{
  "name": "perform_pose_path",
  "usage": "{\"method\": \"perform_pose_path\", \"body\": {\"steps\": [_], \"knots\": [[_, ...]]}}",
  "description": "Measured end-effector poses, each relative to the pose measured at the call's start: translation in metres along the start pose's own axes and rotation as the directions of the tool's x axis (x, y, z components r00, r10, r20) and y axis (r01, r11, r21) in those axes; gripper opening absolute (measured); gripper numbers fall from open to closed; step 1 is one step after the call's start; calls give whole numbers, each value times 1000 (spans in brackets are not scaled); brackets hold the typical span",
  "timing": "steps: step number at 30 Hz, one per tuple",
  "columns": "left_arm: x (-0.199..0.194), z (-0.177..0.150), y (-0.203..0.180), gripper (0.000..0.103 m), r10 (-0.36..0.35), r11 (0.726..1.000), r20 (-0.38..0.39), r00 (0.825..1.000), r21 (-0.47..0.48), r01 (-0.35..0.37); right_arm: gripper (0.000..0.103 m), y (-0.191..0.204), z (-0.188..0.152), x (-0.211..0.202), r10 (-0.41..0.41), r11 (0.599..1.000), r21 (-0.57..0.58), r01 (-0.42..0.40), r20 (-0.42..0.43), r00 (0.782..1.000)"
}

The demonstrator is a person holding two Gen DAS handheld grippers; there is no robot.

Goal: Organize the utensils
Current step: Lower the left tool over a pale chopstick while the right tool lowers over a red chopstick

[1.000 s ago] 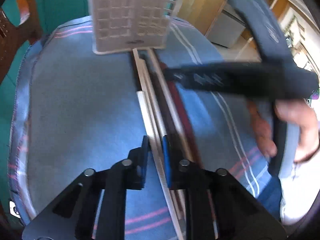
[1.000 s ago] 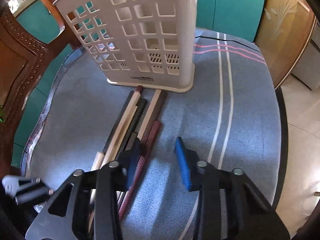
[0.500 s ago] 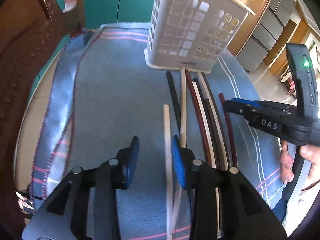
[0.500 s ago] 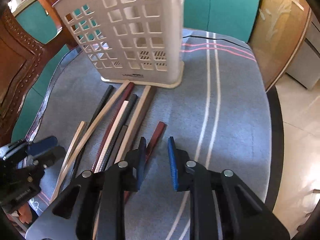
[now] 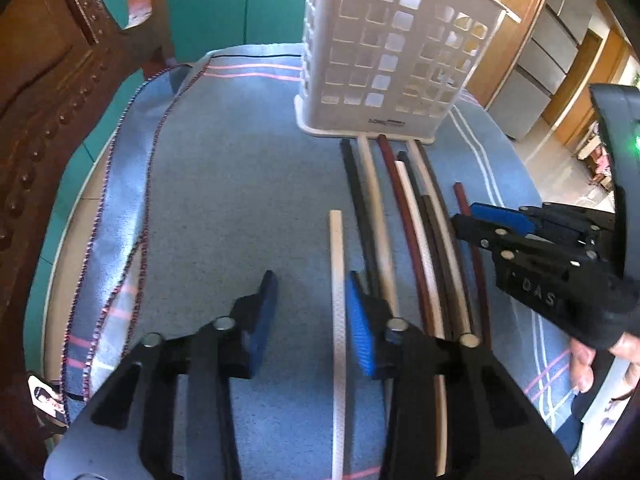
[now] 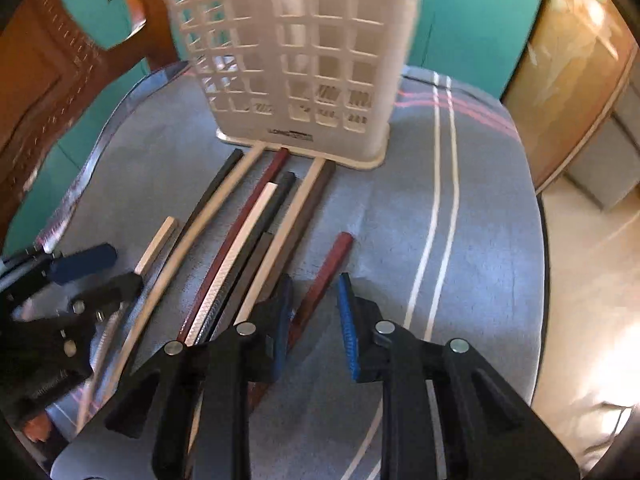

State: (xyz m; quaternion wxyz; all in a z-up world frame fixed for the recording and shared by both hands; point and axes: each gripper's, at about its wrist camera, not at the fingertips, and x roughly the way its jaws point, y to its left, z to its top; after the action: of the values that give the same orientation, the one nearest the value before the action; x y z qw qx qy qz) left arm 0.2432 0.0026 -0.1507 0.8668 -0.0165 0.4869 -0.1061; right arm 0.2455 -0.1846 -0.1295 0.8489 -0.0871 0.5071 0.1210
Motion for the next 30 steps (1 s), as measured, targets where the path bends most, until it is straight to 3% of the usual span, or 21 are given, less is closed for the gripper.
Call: {"method": "perform_pose_path", "body": {"steps": [1,3,6,8,12,18,30], "knots": [[3,3,1,17,13,1000,-1,1000,-9,-13,17,-2,0,0,2,1000,-13,-2,-2,1000],[2,3,12,9,19,998,-6,1000,-52,-19,15,-7,1,1,8,1000,-24,-8,-3,1000],[2,4,17,9,-6,997,-10,1000,-76,5,11,-17,2,2,-4,1000,-12,4,-1,1000],[2,5,13,11,11,998,-7,1000,-57,-11,12,-17,6,7,-8,1000,8,8,-5,1000],[3,7,5,24,14,999,-8,1000,-40,-15,26,-9,4,10,-84,996,-12,84,7,996],[9,11,-12,27,118,993,-11,993,19,-118,32,-11,8,17,-125,992,15,125,6,992],[13,16,-16,32,147,989,-12,989,15,-147,32,-1,5,15,-142,989,31,142,14,990]]}}
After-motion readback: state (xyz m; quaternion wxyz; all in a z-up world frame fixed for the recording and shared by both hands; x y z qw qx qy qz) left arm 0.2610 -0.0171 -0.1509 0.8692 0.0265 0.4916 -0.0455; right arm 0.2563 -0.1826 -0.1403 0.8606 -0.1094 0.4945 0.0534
